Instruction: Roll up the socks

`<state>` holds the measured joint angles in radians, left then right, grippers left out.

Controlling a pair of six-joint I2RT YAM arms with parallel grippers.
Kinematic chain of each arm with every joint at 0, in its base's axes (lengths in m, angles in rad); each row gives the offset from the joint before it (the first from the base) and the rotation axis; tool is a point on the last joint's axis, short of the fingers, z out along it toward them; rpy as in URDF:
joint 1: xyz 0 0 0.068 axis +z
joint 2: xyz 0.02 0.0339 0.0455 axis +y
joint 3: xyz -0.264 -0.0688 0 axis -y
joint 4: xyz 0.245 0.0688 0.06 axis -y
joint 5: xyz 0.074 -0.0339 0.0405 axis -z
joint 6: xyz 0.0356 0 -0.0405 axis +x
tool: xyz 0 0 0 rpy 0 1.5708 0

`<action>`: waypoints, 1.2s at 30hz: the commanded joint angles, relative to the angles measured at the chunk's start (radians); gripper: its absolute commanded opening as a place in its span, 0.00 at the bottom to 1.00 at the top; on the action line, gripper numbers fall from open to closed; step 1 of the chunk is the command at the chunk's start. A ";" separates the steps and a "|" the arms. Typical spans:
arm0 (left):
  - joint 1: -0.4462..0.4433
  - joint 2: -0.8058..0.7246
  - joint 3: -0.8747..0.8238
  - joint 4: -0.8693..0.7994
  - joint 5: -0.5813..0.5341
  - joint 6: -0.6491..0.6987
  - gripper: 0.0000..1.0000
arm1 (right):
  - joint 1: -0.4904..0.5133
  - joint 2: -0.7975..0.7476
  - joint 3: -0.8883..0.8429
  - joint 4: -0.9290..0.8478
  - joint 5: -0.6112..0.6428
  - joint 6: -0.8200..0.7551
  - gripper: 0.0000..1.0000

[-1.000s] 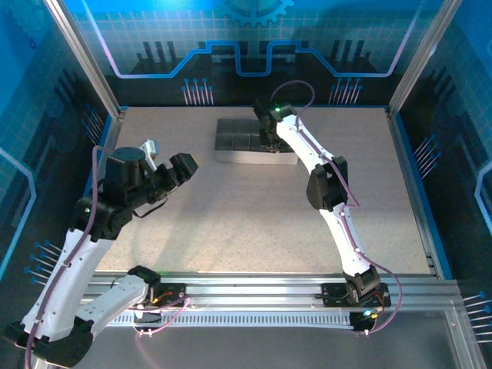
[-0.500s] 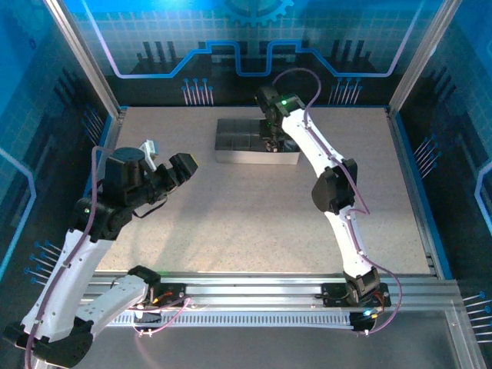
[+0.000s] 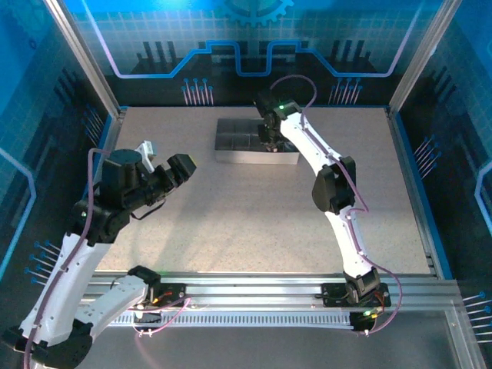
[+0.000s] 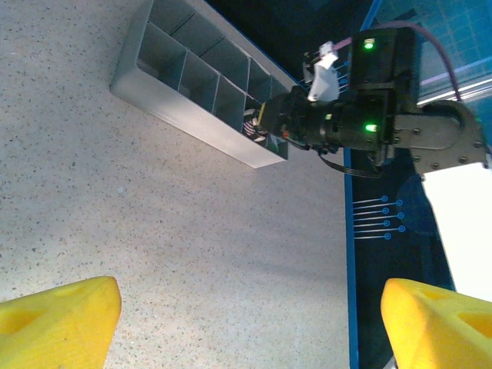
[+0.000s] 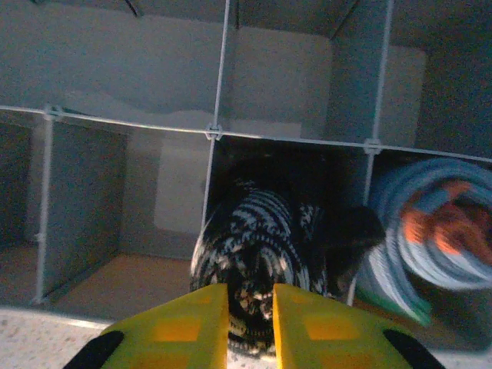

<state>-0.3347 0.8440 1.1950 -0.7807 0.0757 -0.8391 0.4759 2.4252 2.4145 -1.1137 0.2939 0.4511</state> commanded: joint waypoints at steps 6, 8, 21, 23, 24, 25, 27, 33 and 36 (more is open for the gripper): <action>0.005 -0.026 0.011 -0.028 0.006 -0.009 0.88 | -0.017 0.011 -0.039 0.008 -0.035 0.003 0.20; 0.005 -0.024 0.015 -0.029 0.005 -0.009 0.88 | -0.017 -0.026 -0.022 0.008 -0.029 -0.001 0.23; 0.006 0.011 0.132 -0.137 -0.082 0.036 0.99 | 0.056 -0.691 -0.583 0.379 0.156 -0.073 1.00; 0.010 0.018 0.147 -0.179 -0.108 0.042 0.99 | 0.066 -0.853 -0.776 0.475 0.183 -0.067 1.00; 0.010 0.021 0.148 -0.194 -0.120 0.046 0.99 | 0.068 -0.919 -0.855 0.501 0.202 -0.060 1.00; 0.011 0.023 0.146 -0.214 -0.140 0.049 0.99 | 0.071 -0.989 -0.935 0.521 0.236 -0.044 1.00; 0.013 0.028 0.141 -0.274 -0.222 0.041 0.99 | 0.072 -1.103 -1.071 0.544 0.302 -0.020 1.00; 0.013 -0.015 -0.037 -0.395 -0.717 -0.076 0.99 | 0.034 -1.357 -1.504 0.709 0.505 -0.135 1.00; 0.013 -0.127 -0.320 -0.011 -0.735 0.230 0.99 | 0.007 -1.393 -1.660 0.799 0.520 -0.264 1.00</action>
<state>-0.3298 0.7803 1.0424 -0.9981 -0.4992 -0.8097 0.5060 1.0523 0.8333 -0.4545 0.7200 0.3141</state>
